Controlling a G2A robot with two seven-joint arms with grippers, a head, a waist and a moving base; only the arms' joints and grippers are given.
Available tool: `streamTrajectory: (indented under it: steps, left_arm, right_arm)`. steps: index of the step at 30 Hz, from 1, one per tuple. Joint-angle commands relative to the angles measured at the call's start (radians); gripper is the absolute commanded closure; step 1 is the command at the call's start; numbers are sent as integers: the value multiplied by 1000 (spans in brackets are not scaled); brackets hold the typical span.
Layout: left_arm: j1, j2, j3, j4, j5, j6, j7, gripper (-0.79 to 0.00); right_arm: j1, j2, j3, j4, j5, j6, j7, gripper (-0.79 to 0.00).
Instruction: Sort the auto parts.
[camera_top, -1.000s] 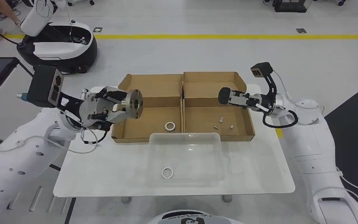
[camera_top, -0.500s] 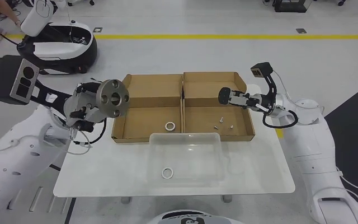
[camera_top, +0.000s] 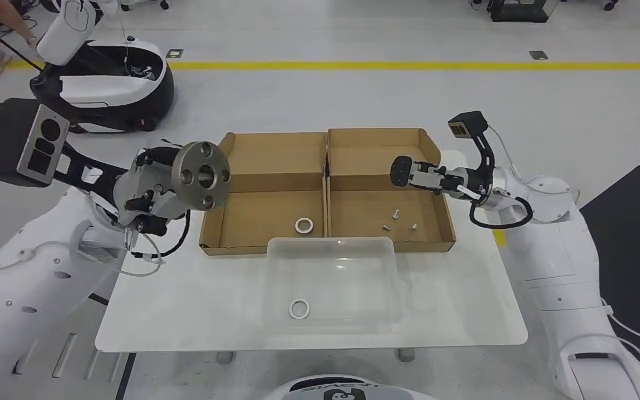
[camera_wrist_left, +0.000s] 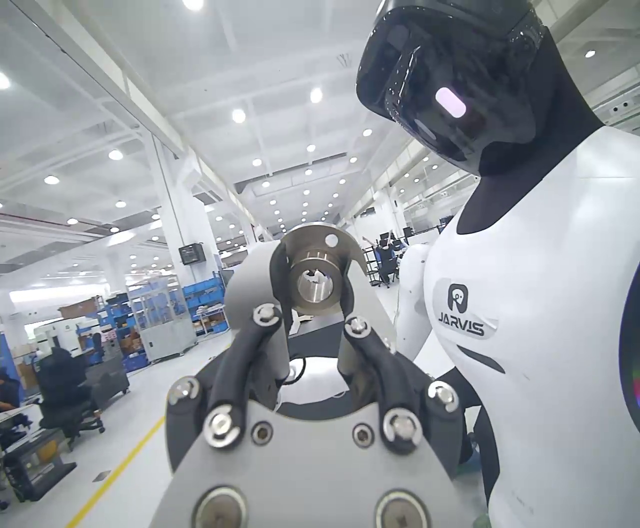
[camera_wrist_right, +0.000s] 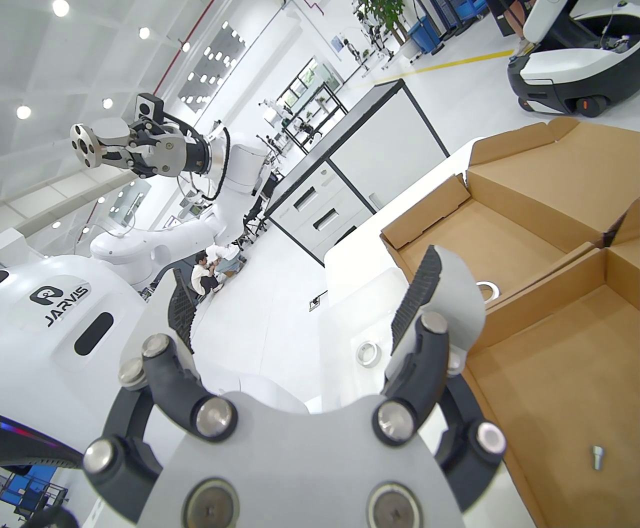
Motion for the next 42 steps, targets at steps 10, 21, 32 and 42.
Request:
streamTrajectory:
  steps: [10, 21, 32, 42]
  left_arm:
    - [-12, -2, 36, 98, 114, 0, 0, 0]
    - [-19, 3, 33, 57, 54, 0, 0, 0]
    - [-3, -25, -13, 12, -48, 0, 0, 0]
    - [-3, -25, -13, 12, -48, 0, 0, 0]
  right_arm:
    - [0, 0, 0, 0, 0, 0, 0, -785]
    - [0, 0, 0, 0, 0, 0, 0, -785]
    - [0, 0, 0, 0, 0, 0, 0, -785]
    - [0, 0, 0, 0, 0, 0, 0, -785]
